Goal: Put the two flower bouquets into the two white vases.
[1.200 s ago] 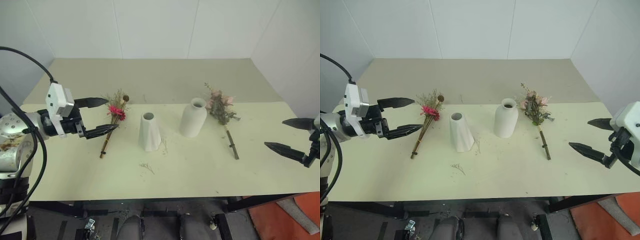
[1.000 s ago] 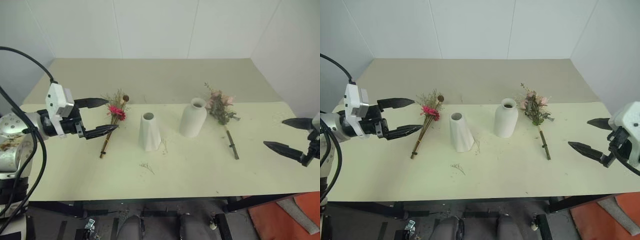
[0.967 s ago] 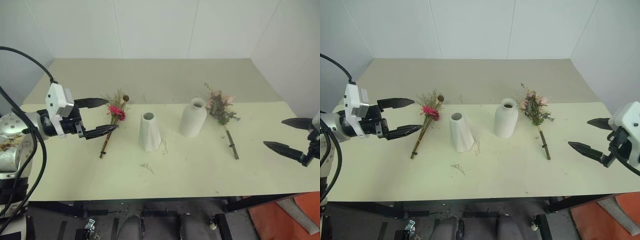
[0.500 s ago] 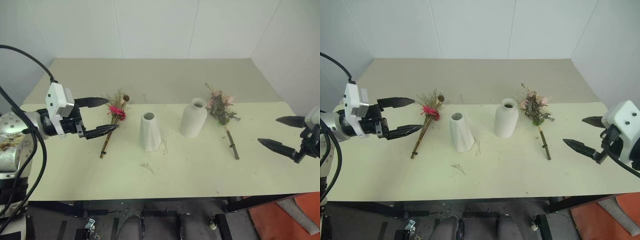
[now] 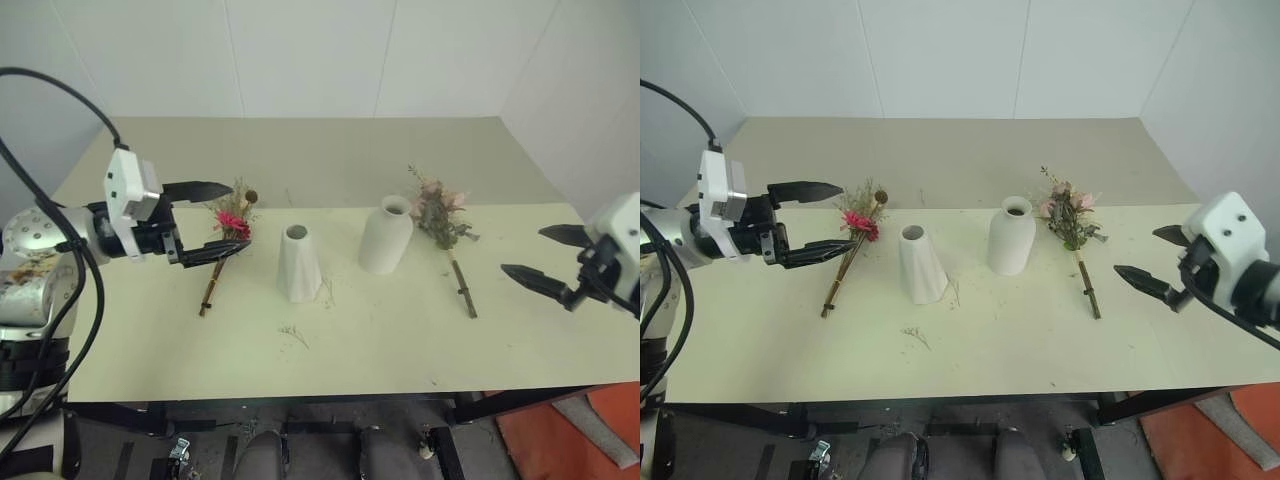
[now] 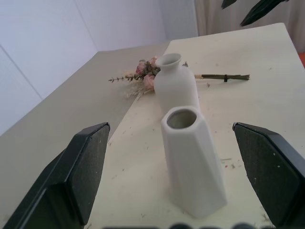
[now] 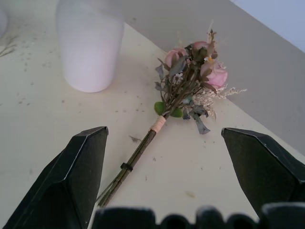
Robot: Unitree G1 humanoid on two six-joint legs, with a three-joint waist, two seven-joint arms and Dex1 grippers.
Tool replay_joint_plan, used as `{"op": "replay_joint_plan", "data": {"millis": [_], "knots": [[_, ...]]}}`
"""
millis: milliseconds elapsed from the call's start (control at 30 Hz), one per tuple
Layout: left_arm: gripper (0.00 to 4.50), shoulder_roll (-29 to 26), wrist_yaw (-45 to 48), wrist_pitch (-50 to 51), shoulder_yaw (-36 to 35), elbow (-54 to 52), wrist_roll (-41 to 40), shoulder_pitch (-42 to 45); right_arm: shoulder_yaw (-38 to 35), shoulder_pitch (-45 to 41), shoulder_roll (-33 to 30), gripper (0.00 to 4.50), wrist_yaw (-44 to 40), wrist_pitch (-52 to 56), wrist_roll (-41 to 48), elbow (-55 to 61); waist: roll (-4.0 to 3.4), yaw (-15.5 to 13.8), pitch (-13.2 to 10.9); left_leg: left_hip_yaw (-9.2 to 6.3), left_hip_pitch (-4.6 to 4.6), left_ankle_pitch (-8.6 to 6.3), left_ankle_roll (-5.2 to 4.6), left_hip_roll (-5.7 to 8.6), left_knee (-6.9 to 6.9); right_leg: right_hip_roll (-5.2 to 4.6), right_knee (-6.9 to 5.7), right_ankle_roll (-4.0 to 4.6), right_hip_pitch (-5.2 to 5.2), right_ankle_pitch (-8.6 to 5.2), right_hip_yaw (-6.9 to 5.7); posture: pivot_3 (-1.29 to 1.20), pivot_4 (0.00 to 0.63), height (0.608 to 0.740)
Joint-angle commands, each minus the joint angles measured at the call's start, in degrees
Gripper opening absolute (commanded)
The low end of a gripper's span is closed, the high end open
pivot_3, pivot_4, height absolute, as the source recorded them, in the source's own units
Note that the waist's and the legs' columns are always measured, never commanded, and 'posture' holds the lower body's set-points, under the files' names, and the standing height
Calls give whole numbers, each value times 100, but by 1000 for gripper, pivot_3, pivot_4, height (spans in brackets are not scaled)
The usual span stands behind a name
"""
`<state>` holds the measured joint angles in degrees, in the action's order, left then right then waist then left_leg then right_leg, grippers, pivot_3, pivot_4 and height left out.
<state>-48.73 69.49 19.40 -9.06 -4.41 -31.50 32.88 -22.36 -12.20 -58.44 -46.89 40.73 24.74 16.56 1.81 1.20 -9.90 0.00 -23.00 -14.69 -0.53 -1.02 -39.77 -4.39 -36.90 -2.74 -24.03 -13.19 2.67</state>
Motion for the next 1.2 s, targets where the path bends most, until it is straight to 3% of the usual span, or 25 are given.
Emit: {"op": "replay_joint_plan", "data": {"millis": [33,300,467,733,833,1133,1200], "knots": [[4500,21,135,-145,309,-129,159,349,666,-801,99,4462,297,351,-176,-598,-1,-4,0,-1,-4,1,1,1,2,-1,0,1,-3,0,0,0,150,740],[4500,469,276,-359,928,4,442,1000,2643,-2895,585,4462,431,1005,-1106,-2406,-4,-18,-1,-1,-25,1,0,3,3,-2,7,1,-22,0,-2,0,150,740],[4500,665,189,-460,966,78,542,1025,3146,-3860,1134,4462,428,1264,-1481,-3930,-5,-25,-2,-2,-29,1,0,4,4,-2,13,1,-24,0,-4,0,150,740],[4500,649,89,-516,869,-32,591,747,3421,-4687,1662,4462,212,1005,-1905,-5553,-6,-11,-3,-2,-32,0,0,3,8,-2,14,0,-27,0,-4,0,150,740],[4500,622,45,-528,838,-49,603,662,3479,-4847,1794,3575,78,936,-2023,-5975,-6,-9,-3,-3,-31,0,0,4,8,-3,14,0,-26,0,-5,0,150,740],[4500,513,-161,-419,721,-353,572,316,3447,-5092,2070,366,41,613,-2350,-6674,-7,9,-3,-2,-30,0,0,4,9,-3,13,0,-26,1,-4,0,150,740],[4500,471,-157,-433,709,-353,587,274,3376,-5137,2113,233,125,595,-2381,-6763,-8,23,-3,-3,-27,0,0,3,11,-2,13,0,-27,1,-4,0,150,740]]}}
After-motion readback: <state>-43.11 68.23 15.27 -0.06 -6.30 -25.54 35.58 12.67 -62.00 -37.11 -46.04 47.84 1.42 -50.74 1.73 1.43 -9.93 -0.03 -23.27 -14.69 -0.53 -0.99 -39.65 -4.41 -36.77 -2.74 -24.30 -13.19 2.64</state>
